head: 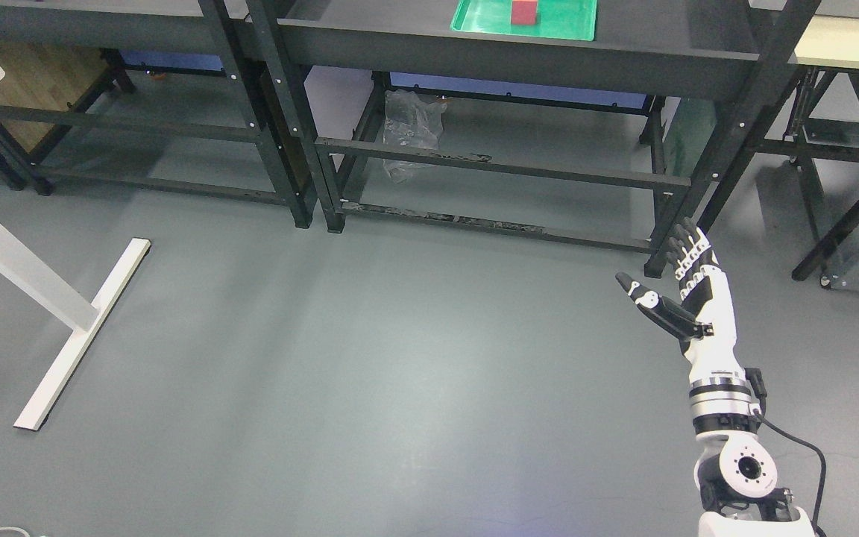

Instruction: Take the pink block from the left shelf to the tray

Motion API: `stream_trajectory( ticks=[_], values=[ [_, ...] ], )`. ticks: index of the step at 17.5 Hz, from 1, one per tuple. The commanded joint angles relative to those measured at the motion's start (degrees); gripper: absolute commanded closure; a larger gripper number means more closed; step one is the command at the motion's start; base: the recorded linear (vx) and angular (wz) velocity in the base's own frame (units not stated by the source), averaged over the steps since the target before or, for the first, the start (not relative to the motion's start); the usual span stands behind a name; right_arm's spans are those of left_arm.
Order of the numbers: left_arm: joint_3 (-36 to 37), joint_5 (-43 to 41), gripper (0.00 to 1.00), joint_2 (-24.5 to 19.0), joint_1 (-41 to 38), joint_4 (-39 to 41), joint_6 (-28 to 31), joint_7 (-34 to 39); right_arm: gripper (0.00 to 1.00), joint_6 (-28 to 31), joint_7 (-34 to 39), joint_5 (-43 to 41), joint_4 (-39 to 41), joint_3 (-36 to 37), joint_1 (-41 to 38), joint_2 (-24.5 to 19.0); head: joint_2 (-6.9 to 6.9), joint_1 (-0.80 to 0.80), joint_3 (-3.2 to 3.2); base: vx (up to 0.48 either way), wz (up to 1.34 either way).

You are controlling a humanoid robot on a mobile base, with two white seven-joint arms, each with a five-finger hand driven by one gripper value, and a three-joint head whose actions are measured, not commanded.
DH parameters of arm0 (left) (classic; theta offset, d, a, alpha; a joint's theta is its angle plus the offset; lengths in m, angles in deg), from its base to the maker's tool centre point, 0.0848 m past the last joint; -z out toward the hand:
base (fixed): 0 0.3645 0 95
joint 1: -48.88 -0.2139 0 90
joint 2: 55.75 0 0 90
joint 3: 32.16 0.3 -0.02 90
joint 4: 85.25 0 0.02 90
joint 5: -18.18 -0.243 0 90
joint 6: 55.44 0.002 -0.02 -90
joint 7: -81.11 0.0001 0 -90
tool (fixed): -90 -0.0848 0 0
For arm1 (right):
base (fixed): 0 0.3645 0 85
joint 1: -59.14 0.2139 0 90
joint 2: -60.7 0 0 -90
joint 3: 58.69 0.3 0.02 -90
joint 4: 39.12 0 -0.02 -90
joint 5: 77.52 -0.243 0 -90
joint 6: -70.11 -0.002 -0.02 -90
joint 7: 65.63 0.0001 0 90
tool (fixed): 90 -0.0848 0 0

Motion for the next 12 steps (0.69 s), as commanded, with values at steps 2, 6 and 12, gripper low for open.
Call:
stream_trajectory(
  ticks=[2, 6, 12],
  values=[
    [0.0, -0.1, 0.0, -1.0, 1.8, 1.0, 0.0, 0.0, 0.0, -0.1, 0.0, 0.1, 0.0, -0.1, -1.2, 1.0, 0.0, 0.0, 0.0, 0.0, 0.0],
    [0.0, -0.1, 0.0, -1.0, 1.8, 1.0, 0.0, 0.0, 0.0, -0.1, 0.1, 0.1, -0.1, -0.1, -1.2, 1.0, 0.0, 0.0, 0.0, 0.001, 0.01],
    [0.0, -0.1, 0.0, -1.0, 1.8, 1.0, 0.0, 0.0, 0.0, -0.8, 0.0, 0.0, 0.0, 0.0, -1.2, 1.0, 0.0, 0.0, 0.0, 0.0, 0.0]
  ],
)
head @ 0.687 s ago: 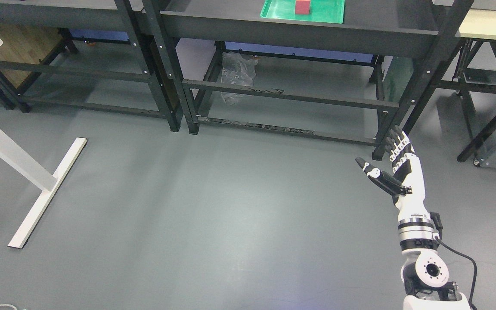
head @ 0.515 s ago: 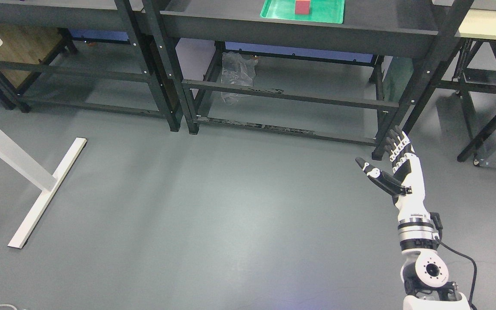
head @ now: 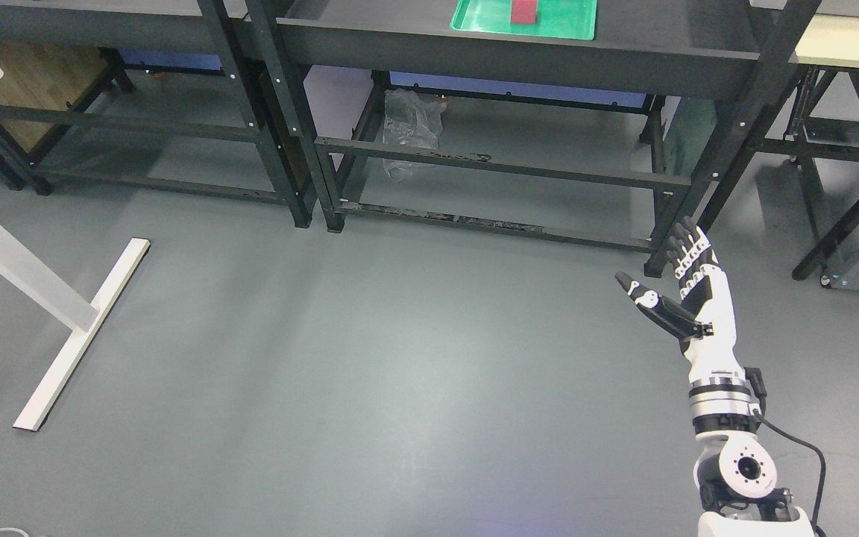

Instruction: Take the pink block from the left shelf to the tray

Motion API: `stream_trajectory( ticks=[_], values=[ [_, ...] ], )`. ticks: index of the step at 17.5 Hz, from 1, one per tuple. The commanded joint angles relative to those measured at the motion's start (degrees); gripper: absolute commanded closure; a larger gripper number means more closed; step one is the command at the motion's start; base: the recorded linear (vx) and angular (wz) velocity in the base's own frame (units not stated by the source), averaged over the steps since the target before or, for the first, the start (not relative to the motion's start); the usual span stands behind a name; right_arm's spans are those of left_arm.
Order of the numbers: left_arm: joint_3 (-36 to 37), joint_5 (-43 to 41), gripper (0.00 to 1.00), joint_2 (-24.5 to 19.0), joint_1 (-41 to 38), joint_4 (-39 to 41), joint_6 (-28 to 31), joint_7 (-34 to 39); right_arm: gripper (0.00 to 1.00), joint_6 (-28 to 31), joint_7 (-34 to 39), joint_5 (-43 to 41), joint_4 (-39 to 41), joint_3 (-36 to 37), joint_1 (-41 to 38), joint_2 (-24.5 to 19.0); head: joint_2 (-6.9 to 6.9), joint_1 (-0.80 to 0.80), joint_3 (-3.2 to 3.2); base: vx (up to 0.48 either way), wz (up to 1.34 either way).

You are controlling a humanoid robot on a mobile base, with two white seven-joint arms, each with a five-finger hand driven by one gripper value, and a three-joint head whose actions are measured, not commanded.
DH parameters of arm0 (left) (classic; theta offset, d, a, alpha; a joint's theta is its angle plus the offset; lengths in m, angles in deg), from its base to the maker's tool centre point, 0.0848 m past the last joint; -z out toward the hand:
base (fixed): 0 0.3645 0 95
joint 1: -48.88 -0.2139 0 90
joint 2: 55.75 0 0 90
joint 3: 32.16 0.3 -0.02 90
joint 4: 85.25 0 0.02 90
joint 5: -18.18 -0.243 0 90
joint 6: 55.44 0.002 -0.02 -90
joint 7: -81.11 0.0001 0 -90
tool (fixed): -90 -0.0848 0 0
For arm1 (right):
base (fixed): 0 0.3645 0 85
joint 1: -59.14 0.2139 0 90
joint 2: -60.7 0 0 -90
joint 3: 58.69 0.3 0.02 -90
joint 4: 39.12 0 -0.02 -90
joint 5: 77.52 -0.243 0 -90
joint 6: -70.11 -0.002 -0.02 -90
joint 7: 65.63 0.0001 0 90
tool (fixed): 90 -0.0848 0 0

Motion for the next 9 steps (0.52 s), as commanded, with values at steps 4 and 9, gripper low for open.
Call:
stream_trajectory(
  ticks=[4, 9],
  values=[
    [0.0, 0.0, 0.0, -1.0, 1.8, 1.0, 0.0, 0.0, 0.01, -0.5, -0.1, 1.8, 0.0, 0.4, -0.6, 1.0, 0.0, 0.0, 0.0, 0.0, 0.0],
    [0.0, 0.0, 0.0, -1.0, 1.8, 1.0, 0.0, 0.0, 0.04, -0.7, -0.6, 38.9, 0.1, -0.3, 1.8, 2.5, 0.0, 0.0, 0.0, 0.0, 0.0]
  ],
)
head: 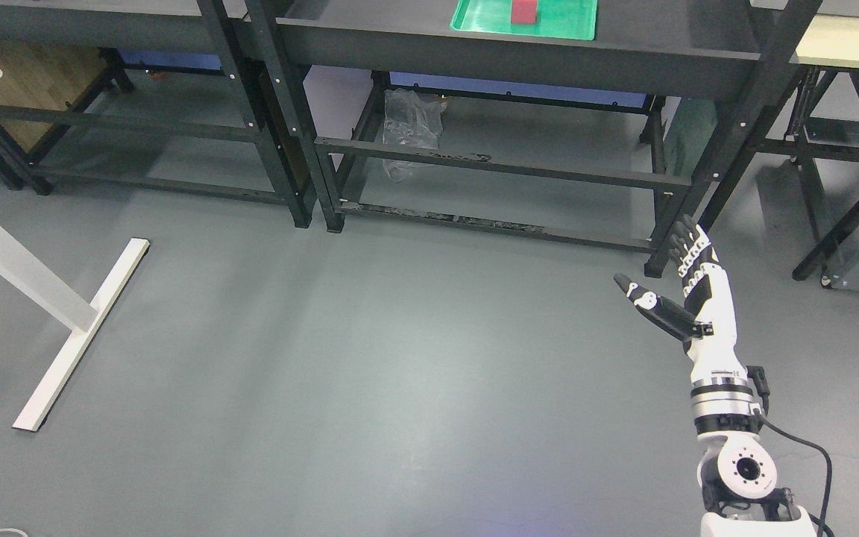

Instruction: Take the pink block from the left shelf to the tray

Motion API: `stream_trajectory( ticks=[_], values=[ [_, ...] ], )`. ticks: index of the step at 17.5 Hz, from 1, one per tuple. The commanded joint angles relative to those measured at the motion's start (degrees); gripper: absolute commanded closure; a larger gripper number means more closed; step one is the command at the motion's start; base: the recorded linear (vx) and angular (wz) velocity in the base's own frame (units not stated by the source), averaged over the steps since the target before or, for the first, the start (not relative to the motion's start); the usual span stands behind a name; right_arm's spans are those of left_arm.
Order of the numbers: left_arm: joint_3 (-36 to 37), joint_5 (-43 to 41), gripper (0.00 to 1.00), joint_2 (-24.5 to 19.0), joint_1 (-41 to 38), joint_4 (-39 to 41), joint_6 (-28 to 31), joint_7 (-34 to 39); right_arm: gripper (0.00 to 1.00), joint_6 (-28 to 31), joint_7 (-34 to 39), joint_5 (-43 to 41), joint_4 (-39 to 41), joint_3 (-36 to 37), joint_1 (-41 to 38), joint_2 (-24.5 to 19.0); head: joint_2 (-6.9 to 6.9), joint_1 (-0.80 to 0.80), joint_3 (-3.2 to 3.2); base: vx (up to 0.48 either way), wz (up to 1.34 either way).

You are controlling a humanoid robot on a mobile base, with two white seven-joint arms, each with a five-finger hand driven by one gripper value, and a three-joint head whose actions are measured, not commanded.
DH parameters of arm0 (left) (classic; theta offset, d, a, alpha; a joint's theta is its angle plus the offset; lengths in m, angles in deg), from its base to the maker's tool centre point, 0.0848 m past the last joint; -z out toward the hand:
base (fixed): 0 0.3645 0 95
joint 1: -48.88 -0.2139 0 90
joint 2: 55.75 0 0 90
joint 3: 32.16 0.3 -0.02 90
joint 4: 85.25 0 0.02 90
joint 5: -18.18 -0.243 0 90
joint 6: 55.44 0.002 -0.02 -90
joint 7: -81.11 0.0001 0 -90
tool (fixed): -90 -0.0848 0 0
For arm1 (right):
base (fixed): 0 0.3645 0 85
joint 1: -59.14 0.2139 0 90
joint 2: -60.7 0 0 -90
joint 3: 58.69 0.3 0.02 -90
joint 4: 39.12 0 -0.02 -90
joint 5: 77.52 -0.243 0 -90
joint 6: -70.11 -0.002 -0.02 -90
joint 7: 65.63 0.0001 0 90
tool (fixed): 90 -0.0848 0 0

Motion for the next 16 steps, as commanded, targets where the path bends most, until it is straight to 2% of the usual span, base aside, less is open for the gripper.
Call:
stream_trajectory(
  ticks=[1, 2, 4, 6, 11, 16],
  values=[
    [0.0, 0.0, 0.0, -1.0, 1.8, 1.0, 0.0, 0.0, 0.04, 0.0, -0.4, 41.1, 0.1, -0.6, 2.6, 2.0, 0.0, 0.0, 0.0, 0.011, 0.0],
    [0.0, -0.1, 0.0, -1.0, 1.8, 1.0, 0.0, 0.0, 0.04, 0.0, -0.4, 46.8, 0.1, -0.6, 2.8, 2.1, 0.0, 0.0, 0.0, 0.011, 0.0],
    [0.0, 0.0, 0.0, -1.0, 1.8, 1.0, 0.0, 0.0, 0.0, -1.5, -0.5, 47.3, 0.3, -0.4, 2.5, 2.2, 0.0, 0.0, 0.0, 0.014, -0.01],
    [0.0, -0.1, 0.0, -1.0, 1.8, 1.0, 0.0, 0.0, 0.0, -6.9, -0.5, 47.1, 1.7, 0.1, 1.8, 1.7, 0.0, 0.0, 0.0, 0.017, 0.0],
    [0.0, 0.0, 0.0, -1.0, 1.8, 1.0, 0.0, 0.0, 0.0, -6.8, 0.2, 47.5, 1.9, 0.2, 2.0, 1.9, 0.0, 0.0, 0.0, 0.023, -0.01],
    [0.0, 0.0, 0.0, -1.0, 1.8, 1.0, 0.0, 0.0, 0.01, -4.2, -0.2, 47.7, 1.8, -0.6, 2.4, 1.7, 0.0, 0.0, 0.0, 0.05, -0.04]
  ],
)
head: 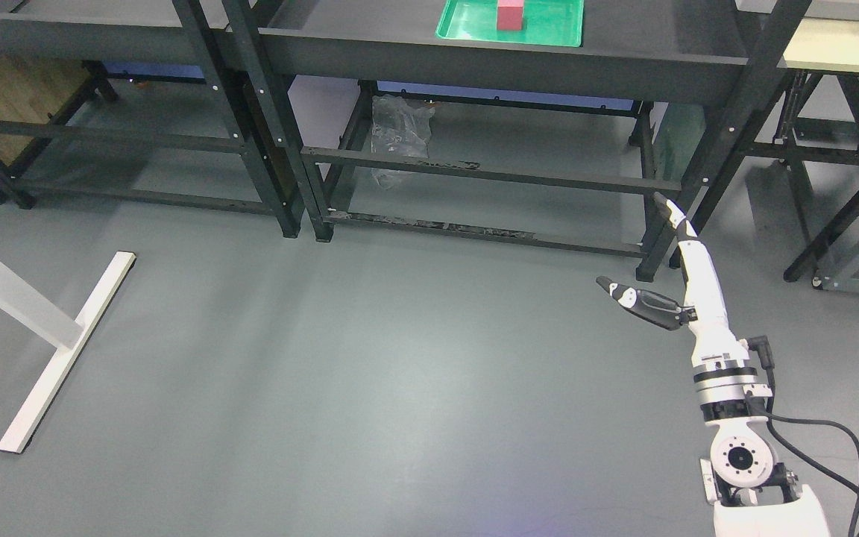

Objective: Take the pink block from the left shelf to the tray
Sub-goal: 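Open the right hand fingers and approach the shelf with the green tray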

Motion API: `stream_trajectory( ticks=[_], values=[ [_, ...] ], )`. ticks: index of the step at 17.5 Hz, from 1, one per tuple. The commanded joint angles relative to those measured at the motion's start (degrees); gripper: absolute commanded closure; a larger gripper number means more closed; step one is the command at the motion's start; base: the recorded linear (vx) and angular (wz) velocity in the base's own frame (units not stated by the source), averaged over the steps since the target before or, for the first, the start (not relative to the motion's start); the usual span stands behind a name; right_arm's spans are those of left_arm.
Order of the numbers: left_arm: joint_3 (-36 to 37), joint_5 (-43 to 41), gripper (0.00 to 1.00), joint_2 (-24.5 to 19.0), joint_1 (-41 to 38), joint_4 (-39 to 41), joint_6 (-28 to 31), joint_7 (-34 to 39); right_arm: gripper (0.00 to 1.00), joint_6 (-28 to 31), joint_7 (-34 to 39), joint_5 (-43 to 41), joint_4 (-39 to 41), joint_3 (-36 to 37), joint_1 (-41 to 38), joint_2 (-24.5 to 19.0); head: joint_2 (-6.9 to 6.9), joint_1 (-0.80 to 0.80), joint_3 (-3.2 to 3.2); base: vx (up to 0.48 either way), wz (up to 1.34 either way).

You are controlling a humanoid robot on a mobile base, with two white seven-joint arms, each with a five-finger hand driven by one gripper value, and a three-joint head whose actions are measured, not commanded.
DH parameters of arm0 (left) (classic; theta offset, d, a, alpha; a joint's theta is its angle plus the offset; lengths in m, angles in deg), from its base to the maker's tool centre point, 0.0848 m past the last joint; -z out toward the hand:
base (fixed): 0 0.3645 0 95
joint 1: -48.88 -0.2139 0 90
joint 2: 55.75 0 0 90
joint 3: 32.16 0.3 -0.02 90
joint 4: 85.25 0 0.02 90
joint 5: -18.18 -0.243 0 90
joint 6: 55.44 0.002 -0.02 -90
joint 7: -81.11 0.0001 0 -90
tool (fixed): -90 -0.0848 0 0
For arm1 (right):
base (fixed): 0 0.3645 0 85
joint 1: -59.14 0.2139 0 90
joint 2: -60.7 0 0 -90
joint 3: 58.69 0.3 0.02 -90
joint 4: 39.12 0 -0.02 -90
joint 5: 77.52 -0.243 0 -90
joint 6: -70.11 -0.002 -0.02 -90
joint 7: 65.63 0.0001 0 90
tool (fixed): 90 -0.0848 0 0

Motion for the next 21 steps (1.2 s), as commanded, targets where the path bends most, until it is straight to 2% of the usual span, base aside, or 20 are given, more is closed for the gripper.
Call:
stream_trajectory(
  ticks=[1, 3, 7, 21],
  values=[
    [0.0, 0.0, 0.0, -1.0, 1.8, 1.0, 0.0, 0.0, 0.01, 0.9, -0.3, 21.8, 0.6, -1.5, -0.1, 0.2, 0.0, 0.0, 0.0, 0.063, -0.05],
    [0.0, 0.0, 0.0, -1.0, 1.8, 1.0, 0.0, 0.0, 0.01, 1.1, -1.9, 24.2, 0.6, -3.4, -0.2, 0.2, 0.0, 0.0, 0.0, 0.064, -0.06],
    [0.0, 0.0, 0.0, -1.0, 1.8, 1.0, 0.0, 0.0, 0.01, 2.6, -4.1, 38.1, 0.6, -5.8, -0.3, -0.5, 0.0, 0.0, 0.0, 0.044, -0.05],
    [0.0, 0.0, 0.0, -1.0, 1.8, 1.0, 0.0, 0.0, 0.01, 3.7, -5.5, 36.8, 0.5, -4.9, -0.3, -1.0, 0.0, 0.0, 0.0, 0.001, 0.0]
  ],
)
